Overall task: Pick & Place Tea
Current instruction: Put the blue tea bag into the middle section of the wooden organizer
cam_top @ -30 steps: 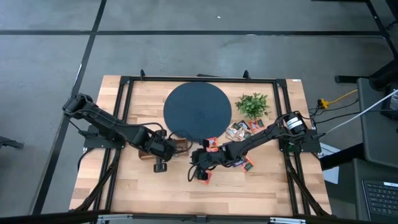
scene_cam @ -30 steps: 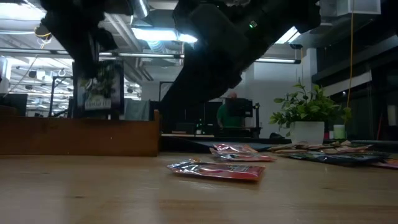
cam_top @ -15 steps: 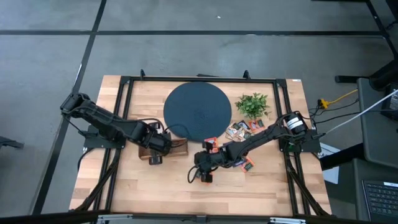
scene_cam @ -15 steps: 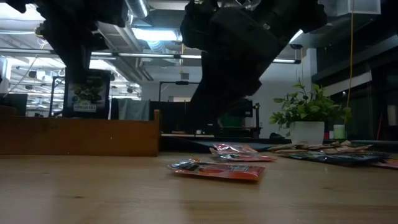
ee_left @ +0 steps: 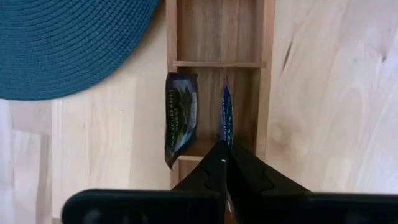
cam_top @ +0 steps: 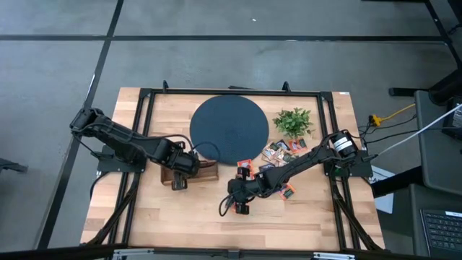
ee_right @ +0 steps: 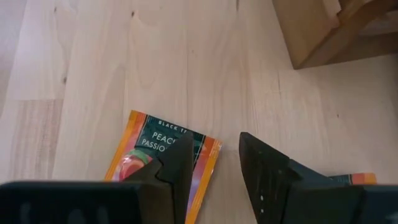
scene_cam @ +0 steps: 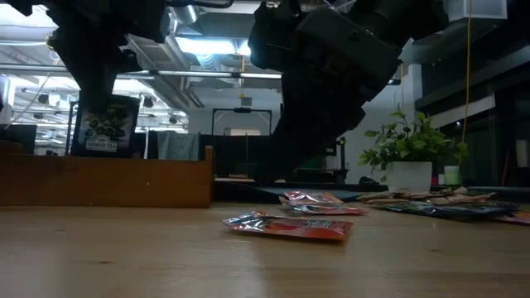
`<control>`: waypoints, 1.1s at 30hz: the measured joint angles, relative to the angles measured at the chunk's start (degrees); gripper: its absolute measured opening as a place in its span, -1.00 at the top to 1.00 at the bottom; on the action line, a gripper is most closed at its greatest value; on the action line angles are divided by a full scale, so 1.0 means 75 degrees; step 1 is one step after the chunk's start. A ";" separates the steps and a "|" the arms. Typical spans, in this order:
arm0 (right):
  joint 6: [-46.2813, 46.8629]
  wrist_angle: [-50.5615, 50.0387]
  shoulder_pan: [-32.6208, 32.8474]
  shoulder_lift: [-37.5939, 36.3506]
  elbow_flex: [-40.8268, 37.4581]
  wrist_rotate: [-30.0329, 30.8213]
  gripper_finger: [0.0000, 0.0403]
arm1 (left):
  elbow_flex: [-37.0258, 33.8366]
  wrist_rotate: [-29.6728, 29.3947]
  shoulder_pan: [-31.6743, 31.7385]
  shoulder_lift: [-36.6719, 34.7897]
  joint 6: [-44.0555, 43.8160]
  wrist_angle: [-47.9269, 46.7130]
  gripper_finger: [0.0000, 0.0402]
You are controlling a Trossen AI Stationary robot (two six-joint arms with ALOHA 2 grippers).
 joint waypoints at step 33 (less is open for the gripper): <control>0.0021 0.0017 0.0000 0.0000 0.0000 0.0009 0.35 | -0.0003 -0.0666 -0.0013 0.0006 -0.0567 0.0013 0.78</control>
